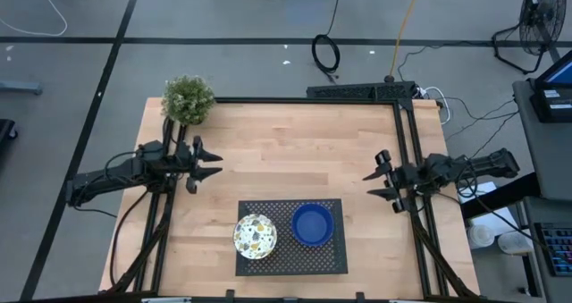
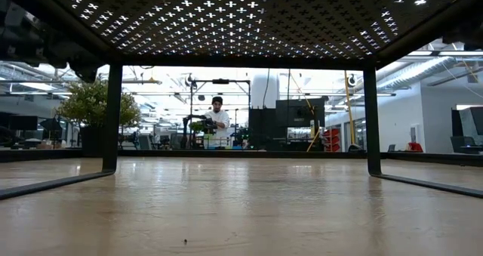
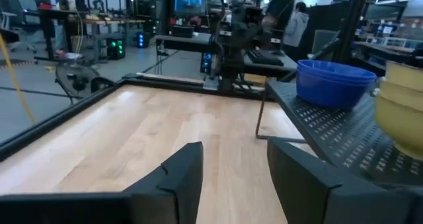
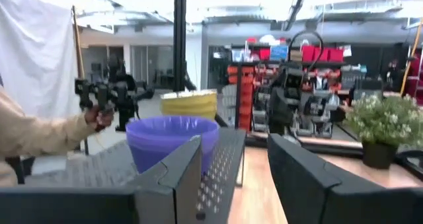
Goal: Pick & Place Mini bowls
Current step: Return to Home Position
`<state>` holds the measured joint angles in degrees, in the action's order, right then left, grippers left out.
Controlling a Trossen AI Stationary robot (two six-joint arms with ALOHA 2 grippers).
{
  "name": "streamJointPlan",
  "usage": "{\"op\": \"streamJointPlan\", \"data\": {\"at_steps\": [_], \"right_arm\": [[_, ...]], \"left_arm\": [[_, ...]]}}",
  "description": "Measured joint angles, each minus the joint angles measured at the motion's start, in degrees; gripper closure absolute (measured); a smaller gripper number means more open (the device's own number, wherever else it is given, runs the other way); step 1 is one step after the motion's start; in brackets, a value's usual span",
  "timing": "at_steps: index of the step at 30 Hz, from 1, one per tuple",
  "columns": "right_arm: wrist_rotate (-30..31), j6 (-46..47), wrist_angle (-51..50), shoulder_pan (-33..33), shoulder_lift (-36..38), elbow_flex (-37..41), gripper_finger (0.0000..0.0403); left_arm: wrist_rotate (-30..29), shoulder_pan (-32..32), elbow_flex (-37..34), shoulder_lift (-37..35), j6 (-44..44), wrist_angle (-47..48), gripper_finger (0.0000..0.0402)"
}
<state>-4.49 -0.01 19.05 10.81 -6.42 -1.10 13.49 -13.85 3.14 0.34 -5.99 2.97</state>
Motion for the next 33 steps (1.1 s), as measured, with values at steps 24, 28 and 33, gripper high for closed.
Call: {"op": "streamJointPlan", "data": {"at_steps": [24,28,33], "right_arm": [[0.00,-1.56,-4.74,0.00,-0.02,0.22,0.0241],[0.00,-1.56,-4.74,0.00,-0.02,0.24,0.0242],[-0.01,-1.56,-4.74,0.01,-0.02,0.24,0.0241]], "left_arm": [[-1.02,0.17,0.00,0.02,8.43,-0.01,0.0197],[-1.02,0.17,0.00,0.02,8.33,-0.01,0.0206],[-1.02,0.15,0.00,0.02,8.36,-0.01,0.0215]]}}
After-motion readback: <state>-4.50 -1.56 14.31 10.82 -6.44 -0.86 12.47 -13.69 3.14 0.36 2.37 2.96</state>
